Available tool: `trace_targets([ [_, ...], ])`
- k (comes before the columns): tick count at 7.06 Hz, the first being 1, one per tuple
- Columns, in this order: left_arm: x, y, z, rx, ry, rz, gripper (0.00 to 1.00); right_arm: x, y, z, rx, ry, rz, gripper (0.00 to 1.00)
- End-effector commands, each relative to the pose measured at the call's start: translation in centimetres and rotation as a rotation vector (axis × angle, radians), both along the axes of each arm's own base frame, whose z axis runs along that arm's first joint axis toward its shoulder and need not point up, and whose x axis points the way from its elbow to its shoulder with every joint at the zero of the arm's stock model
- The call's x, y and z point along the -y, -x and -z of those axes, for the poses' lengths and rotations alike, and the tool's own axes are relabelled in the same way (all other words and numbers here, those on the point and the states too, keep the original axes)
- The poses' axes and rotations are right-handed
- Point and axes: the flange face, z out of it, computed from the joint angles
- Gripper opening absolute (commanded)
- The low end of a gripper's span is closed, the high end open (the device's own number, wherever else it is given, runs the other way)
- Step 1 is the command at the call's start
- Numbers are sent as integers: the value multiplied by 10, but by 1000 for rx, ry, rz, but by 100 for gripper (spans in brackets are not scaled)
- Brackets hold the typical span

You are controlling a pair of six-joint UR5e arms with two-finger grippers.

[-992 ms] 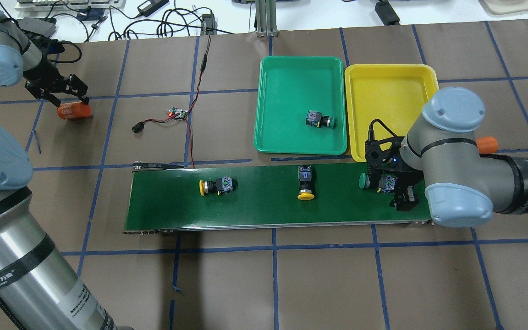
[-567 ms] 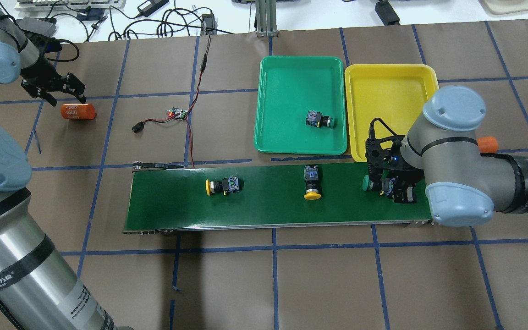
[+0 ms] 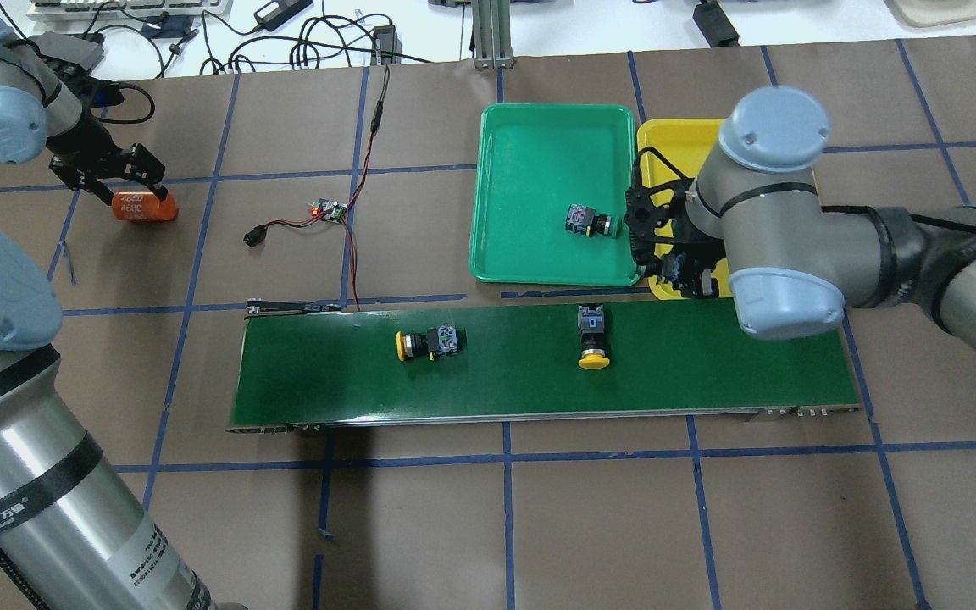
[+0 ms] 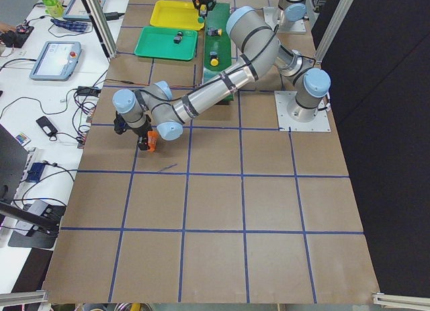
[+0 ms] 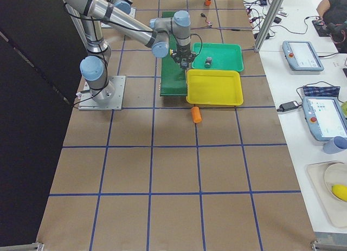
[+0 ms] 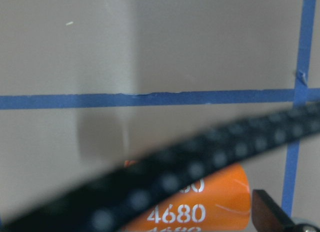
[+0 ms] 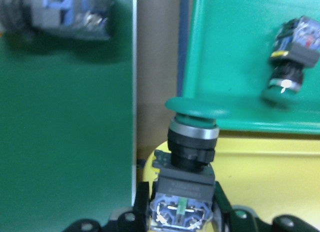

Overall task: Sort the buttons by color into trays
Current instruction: 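Lift the green-capped button and drop it into the green tray with right gripper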

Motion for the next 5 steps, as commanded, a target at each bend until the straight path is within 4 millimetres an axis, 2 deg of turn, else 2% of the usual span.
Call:
trace_targets([
  [1, -6, 3, 15, -16, -25, -2, 100, 63, -45, 12, 22, 20, 25, 0],
  [2, -6, 2, 13, -13, -21, 4, 78, 70, -46, 20, 23, 0, 58, 1],
  [3, -6, 1, 8, 3, -17, 13, 18, 69, -46, 23, 21, -6, 43, 37],
  [4, -5, 8, -8, 13, 2, 19, 1, 67, -46, 27, 20, -32, 41, 70],
  [5, -10, 35, -32, 15, 0, 39, 0, 64, -44, 28, 17, -64, 40, 83],
])
